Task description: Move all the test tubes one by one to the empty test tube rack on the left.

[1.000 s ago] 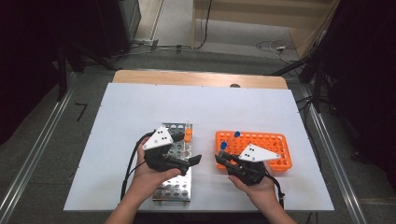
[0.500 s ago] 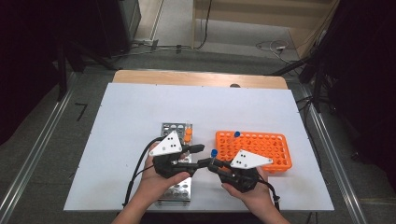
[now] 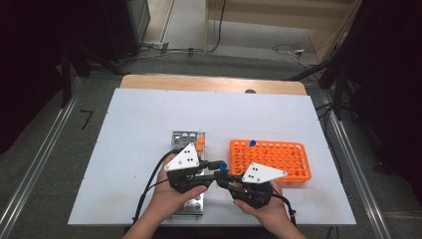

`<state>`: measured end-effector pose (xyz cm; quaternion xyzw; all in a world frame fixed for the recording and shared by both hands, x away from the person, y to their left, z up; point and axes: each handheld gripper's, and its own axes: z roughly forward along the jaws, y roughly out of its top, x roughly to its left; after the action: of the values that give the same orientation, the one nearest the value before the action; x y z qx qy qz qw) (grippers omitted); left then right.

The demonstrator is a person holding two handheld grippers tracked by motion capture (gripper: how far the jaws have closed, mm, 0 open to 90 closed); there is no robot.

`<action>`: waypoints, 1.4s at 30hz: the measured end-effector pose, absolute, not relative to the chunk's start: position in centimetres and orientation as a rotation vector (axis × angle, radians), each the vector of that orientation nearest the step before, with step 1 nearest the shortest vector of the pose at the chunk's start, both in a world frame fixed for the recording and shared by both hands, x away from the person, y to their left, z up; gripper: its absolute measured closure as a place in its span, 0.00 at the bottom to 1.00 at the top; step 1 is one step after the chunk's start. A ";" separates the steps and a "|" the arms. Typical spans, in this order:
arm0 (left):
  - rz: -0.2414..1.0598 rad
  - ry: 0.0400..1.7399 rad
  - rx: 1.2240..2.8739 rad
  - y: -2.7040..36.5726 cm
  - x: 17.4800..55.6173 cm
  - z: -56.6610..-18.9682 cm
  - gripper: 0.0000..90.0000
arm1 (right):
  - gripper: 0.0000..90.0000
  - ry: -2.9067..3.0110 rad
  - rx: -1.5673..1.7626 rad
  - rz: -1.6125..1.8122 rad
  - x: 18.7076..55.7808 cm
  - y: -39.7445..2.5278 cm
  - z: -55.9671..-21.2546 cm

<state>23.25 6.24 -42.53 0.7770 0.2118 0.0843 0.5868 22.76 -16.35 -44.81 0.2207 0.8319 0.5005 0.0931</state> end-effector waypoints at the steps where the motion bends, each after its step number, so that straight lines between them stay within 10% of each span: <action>1: 0.199 0.490 1.813 6.2 23.2 -42.5 0.82 | 0.83 2.472 0.654 1.487 22.8 -16.3 -44.8; 16: 0.213 0.479 1.809 6.3 23.1 -42.4 0.86 | 0.82 2.480 0.648 1.508 22.9 -16.4 -44.9; 42: 0.339 0.607 1.747 10.6 24.0 -41.5 0.86 | 0.08 2.497 0.708 1.494 23.4 -18.9 -44.9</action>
<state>23.99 10.64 -41.54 0.7503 0.2605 0.1457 0.5899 23.40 -18.90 -44.91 0.2359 0.8315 0.4976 0.0732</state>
